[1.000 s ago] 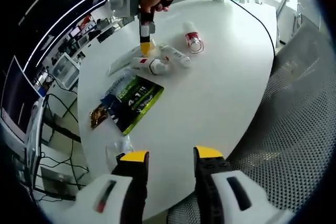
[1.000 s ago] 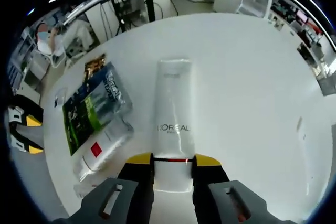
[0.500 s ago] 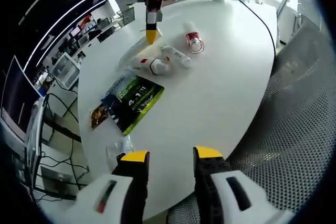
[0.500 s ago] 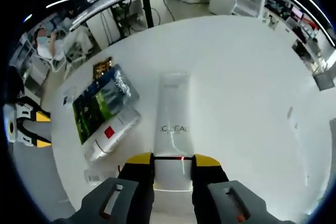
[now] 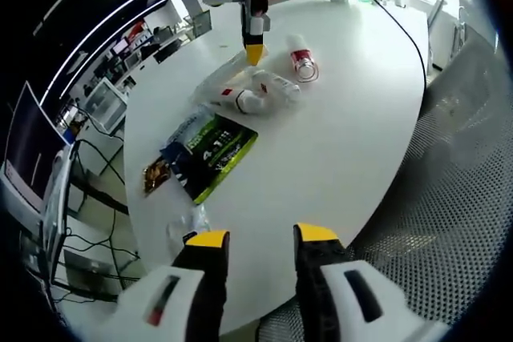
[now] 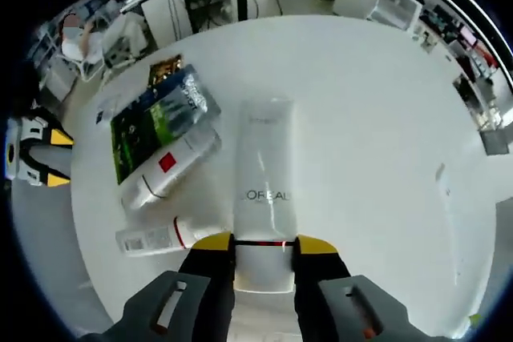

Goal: Arrange the skincare products in the storage area until every visible bottle or jar stands upright without overlapping.

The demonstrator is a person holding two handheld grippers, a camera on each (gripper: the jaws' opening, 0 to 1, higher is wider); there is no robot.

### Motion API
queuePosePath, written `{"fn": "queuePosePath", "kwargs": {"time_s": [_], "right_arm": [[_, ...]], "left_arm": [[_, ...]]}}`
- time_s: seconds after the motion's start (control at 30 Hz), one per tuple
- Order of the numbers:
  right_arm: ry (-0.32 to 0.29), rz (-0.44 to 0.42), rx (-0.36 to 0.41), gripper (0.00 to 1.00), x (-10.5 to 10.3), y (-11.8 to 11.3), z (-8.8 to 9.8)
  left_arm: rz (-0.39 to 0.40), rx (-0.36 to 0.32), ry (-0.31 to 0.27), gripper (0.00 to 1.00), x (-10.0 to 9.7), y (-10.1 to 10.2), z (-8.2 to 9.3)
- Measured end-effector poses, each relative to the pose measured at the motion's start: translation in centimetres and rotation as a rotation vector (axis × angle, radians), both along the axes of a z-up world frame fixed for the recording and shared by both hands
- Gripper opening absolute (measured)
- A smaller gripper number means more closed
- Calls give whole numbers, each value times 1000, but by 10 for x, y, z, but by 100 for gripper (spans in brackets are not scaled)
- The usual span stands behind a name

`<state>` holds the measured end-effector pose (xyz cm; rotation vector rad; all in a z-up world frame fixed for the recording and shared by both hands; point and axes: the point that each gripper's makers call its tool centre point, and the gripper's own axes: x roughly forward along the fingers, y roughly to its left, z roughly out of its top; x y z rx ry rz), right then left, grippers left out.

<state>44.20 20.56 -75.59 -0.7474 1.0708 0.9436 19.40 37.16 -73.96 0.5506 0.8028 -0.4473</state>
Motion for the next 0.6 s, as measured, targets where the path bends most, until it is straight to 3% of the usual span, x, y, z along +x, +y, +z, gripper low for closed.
{"fn": "queuePosePath", "kwargs": {"time_s": [0.3, 0.6], "right_arm": [[66, -21, -30, 23, -5, -2, -9], [68, 51, -112, 24, -10, -4, -13]], "left_arm": [[19, -6, -13, 27, 1, 3, 3], [37, -11, -31, 25, 4, 6, 6]]}}
